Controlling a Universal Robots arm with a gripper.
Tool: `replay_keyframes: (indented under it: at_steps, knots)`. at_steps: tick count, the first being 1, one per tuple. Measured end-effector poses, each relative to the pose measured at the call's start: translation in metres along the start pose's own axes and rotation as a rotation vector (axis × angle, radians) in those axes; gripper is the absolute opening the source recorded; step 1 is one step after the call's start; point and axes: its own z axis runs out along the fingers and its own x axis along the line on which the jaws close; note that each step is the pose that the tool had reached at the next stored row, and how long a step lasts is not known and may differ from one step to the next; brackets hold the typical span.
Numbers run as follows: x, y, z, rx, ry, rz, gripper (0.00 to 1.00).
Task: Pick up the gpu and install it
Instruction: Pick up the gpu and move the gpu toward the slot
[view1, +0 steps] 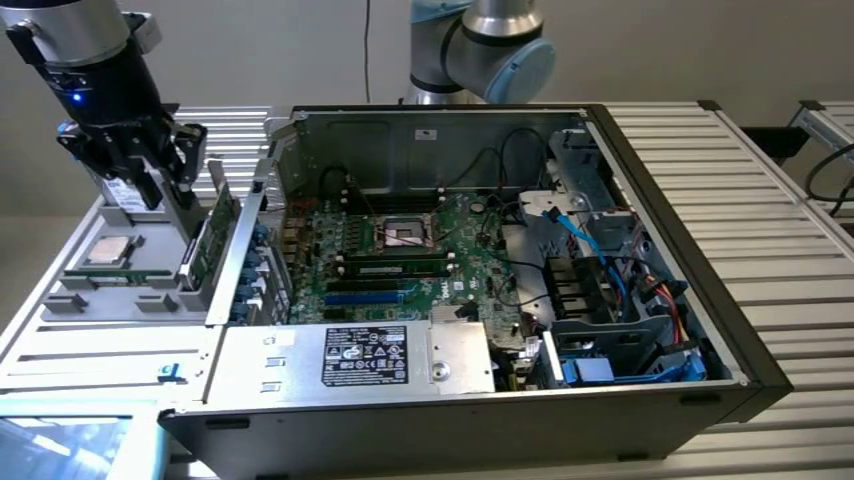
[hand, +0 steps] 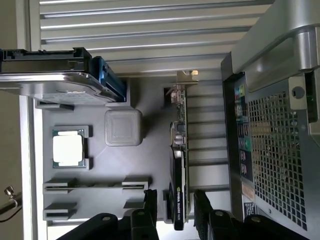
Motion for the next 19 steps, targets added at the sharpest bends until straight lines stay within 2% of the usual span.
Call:
replay_keyframes:
  at_steps: [4, 8, 11, 19]
  knots:
    - [0.0, -0.0002, 0.0072, -0.0027, 0.0, 0.004, 0.44]
    - [-0.003, -0.0002, 0.0138, -0.0126, 0.0006, 0.011, 0.44]
    - [-0.006, -0.0001, 0.0193, -0.0135, 0.0004, 0.015, 0.44]
    - [-0.007, -0.0006, 0.0338, -0.0135, 0.0004, 0.015, 0.44]
